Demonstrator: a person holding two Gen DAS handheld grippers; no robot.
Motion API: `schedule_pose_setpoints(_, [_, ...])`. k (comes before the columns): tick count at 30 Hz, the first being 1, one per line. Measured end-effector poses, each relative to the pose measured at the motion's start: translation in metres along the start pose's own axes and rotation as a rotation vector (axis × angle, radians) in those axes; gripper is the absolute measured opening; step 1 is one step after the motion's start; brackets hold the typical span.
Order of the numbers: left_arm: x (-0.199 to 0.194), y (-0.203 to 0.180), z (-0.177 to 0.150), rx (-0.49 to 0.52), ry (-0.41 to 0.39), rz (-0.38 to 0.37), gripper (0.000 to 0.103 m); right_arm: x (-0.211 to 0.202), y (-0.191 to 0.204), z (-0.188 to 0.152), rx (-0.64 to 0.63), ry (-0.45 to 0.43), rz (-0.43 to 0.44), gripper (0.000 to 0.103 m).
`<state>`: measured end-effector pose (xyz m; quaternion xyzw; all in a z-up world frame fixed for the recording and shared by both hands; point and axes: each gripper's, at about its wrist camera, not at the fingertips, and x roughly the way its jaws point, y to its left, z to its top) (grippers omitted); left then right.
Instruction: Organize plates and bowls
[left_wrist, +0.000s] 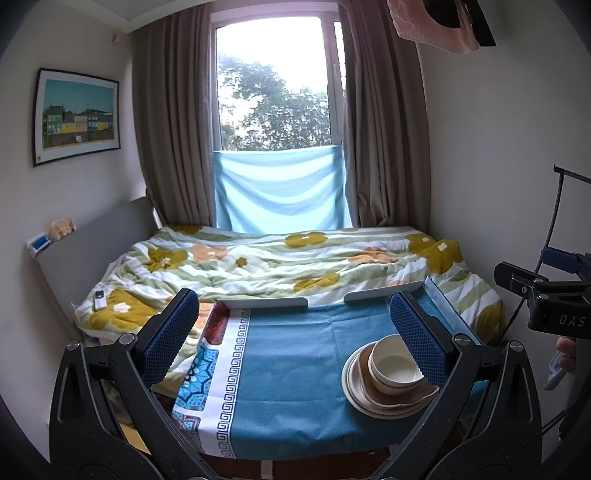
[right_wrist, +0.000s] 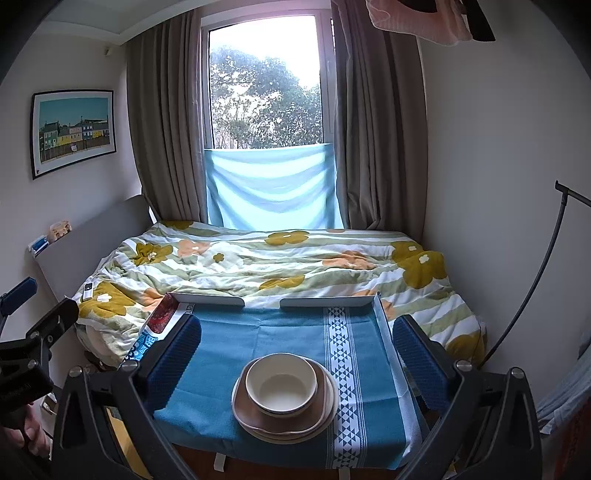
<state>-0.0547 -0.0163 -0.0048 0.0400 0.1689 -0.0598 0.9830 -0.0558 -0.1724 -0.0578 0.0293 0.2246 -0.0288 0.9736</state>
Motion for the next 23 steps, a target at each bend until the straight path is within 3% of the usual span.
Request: schedule_pose_setpoints(23, [0.014, -0.012, -0.004, 0.002, -0.017, 0.033, 0.103, 0.01, -0.013, 0.004, -0.002, 0.022, 0.002, 0.103])
